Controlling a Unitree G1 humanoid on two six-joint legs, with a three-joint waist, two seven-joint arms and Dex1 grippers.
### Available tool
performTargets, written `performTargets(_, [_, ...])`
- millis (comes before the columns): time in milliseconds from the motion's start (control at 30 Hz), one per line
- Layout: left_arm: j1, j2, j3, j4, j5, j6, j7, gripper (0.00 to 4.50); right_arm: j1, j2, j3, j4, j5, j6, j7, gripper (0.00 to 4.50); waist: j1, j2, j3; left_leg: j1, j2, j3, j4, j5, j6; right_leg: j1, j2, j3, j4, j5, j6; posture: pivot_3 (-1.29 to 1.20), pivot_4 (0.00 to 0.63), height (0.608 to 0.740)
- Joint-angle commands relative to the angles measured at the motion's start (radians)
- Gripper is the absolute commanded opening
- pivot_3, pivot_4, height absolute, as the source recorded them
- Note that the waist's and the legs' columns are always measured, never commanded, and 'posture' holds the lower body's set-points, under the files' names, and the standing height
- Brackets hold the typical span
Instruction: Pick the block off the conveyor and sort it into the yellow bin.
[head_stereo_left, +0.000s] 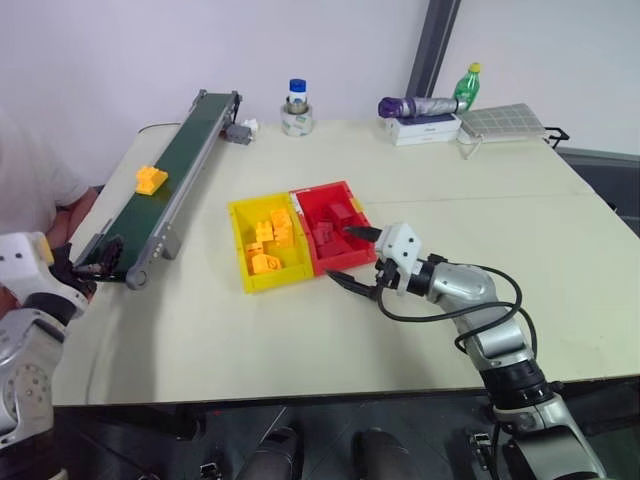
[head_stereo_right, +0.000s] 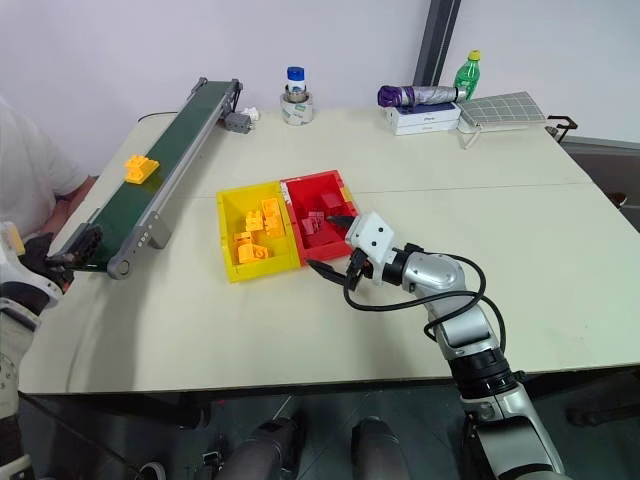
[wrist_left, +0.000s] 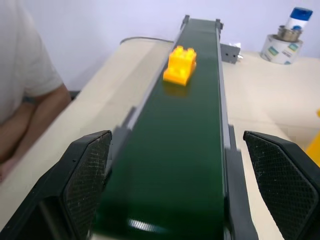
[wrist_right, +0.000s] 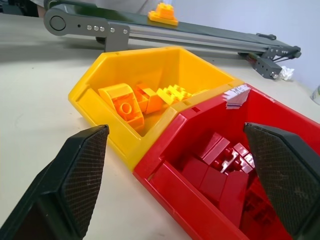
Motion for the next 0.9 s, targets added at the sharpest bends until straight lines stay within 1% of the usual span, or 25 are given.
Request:
performTargets(33, [-0.021,0.027,-0.007,0.008,0.027,-0.033,-0.008,4.44,-0.003,0.005,-0.009,-0.039,0.009,-0.012,-0.008,4.5,-0.001,0.0,0.0,0.0,0.0,0.0,0.0,0.0,0.0,0.0,0.0,0.0,0.0,0.0,0.0,0.0,0.15,0.74])
performTargets(133, [-0.061,0.042,-0.014,0.049,0.034,-0.037,-0.008,4.44,-0.002,0.004,-0.008,-0.039,0.008,-0.013,-0.011,4.5,0.001,0.0,0.0,0.0,0.0,0.0,0.0,0.0,0.0,0.0,0.0,0.0,0.0,0.0,0.0,0.0,0.15,0.74])
performTargets(233, [-0.115,0.077,-0.046,0.113,0.07,-0.064,-0.032,4.44,-0.002,0.006,-0.007,-0.039,0.007,-0.013,-0.015,4.5,0.001,0.0,0.0,0.0,0.0,0.0,0.0,0.0,0.0,0.0,0.0,0.0,0.0,0.0,0.0,0.0,0.15,0.74])
performTargets(433, [-0.23,0.133,-0.148,0.286,0.149,-0.097,-0.097,4.44,-0.002,0.015,-0.003,-0.043,0.005,-0.01,-0.026,4.5,0.001,0.0,0.0,0.0,0.0,0.0,0.0,0.0,0.0,0.0,0.0,0.0,0.0,0.0,0.0,0.0,0.15,0.74])
performTargets(567, [-0.32,0.169,-0.192,0.412,0.194,-0.133,-0.135,4.44,0.008,0.012,-0.005,-0.053,0.004,-0.006,-0.033,4.5,-0.001,0.0,0.0,0.0,0.0,0.0,0.0,0.0,0.0,-0.001,0.001,0.0,0.001,0.001,0.001,0.0,0.15,0.74])
performTargets(700, [-0.411,0.18,-0.226,0.537,0.214,-0.16,-0.177,4.44,0.021,0.009,-0.007,-0.066,0.003,-0.003,-0.043,4.5,0.0,0.0,0.0,0.0,0.0,0.0,0.0,0.0,0.0,-0.001,0.001,0.0,0.001,0.001,0.001,0.0,0.15,0.74])
performTargets(900, [-0.49,0.194,-0.265,0.692,0.262,-0.211,-0.214,4.44,0.029,0.006,-0.009,-0.077,0.002,0.003,-0.055,4.5,-0.001,0.0,0.0,0.0,0.0,0.0,0.0,0.0,0.0,-0.001,0.001,0.0,0.001,0.002,0.003,0.0,0.15,0.74])
